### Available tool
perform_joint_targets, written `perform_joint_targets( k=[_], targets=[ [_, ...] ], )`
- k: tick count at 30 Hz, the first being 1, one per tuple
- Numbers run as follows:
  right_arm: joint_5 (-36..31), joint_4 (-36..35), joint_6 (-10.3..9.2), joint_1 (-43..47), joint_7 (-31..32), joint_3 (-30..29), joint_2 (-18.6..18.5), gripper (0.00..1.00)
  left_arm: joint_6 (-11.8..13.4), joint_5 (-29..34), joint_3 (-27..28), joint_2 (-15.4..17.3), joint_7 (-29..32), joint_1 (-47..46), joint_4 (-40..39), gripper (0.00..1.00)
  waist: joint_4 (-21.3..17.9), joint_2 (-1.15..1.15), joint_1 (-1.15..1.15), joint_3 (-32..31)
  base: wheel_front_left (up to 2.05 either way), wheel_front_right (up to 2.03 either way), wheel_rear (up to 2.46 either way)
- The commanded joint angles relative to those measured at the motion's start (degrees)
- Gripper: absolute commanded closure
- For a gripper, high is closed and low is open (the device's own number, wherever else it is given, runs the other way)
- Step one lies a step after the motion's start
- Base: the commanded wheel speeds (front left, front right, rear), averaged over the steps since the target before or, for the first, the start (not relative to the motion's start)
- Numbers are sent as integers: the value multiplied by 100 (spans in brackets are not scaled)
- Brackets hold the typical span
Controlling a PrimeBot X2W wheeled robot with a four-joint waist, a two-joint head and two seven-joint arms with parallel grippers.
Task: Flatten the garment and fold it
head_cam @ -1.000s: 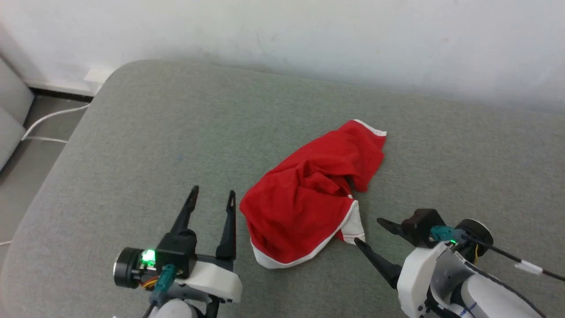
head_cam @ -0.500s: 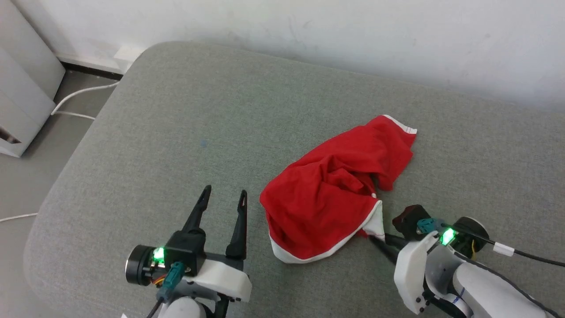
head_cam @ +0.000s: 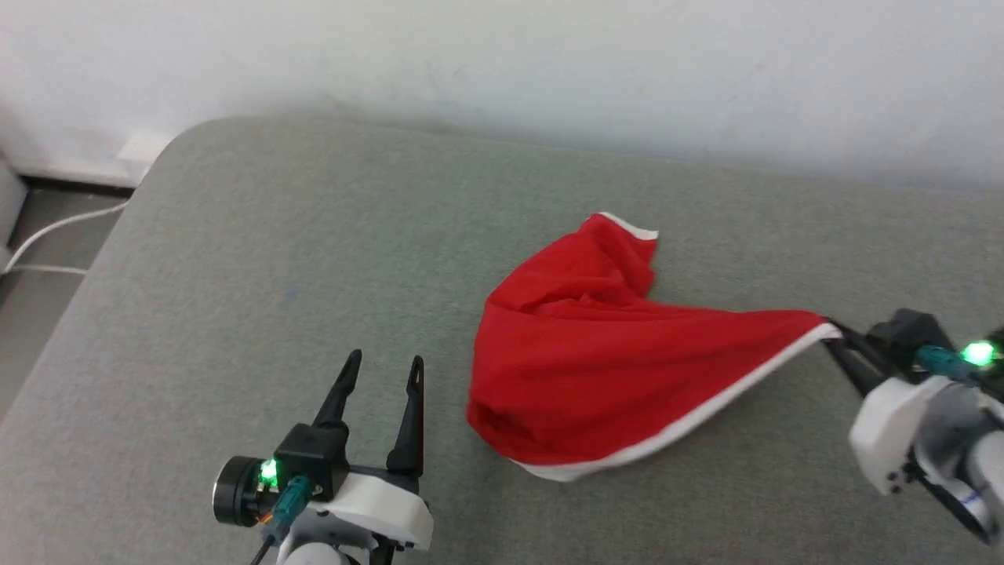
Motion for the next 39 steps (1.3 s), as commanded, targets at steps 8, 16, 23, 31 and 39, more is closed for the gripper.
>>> perform_joint_targets(
  k=[8, 16, 23, 31, 39],
  targets=[
    [-690, -364, -12, 1219, 610, -1589, -151, 100, -178, 98, 68, -128, -27, -12, 90, 0, -636, 0, 0, -27, 0, 0, 0],
    [-1348, 208, -12, 1688, 750, -2686, 451, 100, -294, 143, 51, -202, -27, -130, 195, 0, -631, 0, 0, 132, 0, 0, 0],
    [-1380, 78, -12, 1459, 311, -2787, 828, 0, -399, 65, 131, -231, -27, -84, 205, 0, -787, 0, 0, -16, 0, 0, 0],
    [-1219, -1243, -12, 1796, -512, -3266, 1581, 0, -715, -241, 30, -250, -17, -162, 265, 0, -1228, 0, 0, -91, 0, 0, 0],
    [-1395, -2258, -12, 2020, -1120, -3416, 2619, 0, -1047, -472, -371, 27, 1515, -1169, 741, 0, -1832, 0, 0, 377, 0, 0, 0]
  ],
)
